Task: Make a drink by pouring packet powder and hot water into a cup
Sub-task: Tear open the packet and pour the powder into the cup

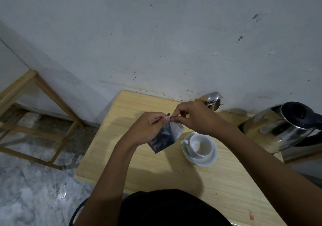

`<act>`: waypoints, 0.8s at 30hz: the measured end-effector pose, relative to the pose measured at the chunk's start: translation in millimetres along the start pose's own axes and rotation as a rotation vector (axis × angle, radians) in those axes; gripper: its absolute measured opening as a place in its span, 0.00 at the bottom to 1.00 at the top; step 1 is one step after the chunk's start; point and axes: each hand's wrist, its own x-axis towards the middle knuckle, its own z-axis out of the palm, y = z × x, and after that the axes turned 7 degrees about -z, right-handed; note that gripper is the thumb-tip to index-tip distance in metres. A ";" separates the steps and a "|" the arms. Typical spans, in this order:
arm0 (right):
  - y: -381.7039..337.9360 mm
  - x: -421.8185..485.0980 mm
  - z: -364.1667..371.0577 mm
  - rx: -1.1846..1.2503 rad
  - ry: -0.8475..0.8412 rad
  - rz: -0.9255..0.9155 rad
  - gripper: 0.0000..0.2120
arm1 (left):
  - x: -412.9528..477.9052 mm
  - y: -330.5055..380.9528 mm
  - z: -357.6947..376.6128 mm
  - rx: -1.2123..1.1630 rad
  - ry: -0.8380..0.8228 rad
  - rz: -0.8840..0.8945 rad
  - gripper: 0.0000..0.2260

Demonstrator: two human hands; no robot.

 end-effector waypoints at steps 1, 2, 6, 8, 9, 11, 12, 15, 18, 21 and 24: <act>1.5 -0.5 1.2 0.019 0.038 -0.010 0.01 | 0.5 0.2 0.7 -0.028 0.005 0.006 0.11; 3.3 -1.4 2.6 0.036 0.079 -0.024 0.03 | 0.8 0.4 1.2 -0.071 0.009 0.015 0.11; 5.0 -4.7 11.1 0.011 0.241 -0.181 0.03 | 0.0 -2.0 3.9 -0.315 -0.003 0.034 0.10; 4.0 -5.9 15.9 -0.038 0.322 -0.289 0.03 | 0.4 -4.2 6.6 -0.423 -0.022 0.027 0.10; 3.2 -6.8 17.7 -0.065 0.350 -0.326 0.04 | 1.2 -5.3 7.7 -0.454 -0.032 0.026 0.10; 6.1 -8.2 21.2 -0.117 0.390 -0.378 0.05 | 3.4 -8.0 8.7 -0.472 -0.054 0.026 0.10; 8.5 -9.1 22.8 -0.139 0.402 -0.390 0.04 | 5.0 -9.4 9.1 -0.461 -0.062 0.026 0.11; 17.9 -15.1 28.7 -0.160 0.404 -0.362 0.02 | 9.5 -11.3 11.8 -0.391 -0.053 0.028 0.10; 25.5 -23.1 33.3 -0.122 0.439 -0.324 0.03 | 12.6 -8.7 19.7 -0.375 -0.048 0.023 0.10; 26.6 -28.5 34.5 -0.074 0.459 -0.274 0.07 | 13.9 -8.2 24.8 -0.346 -0.062 -0.020 0.10; 27.3 -32.0 34.8 -0.027 0.441 -0.217 0.05 | 12.5 -7.7 21.7 -0.287 -0.127 -0.078 0.10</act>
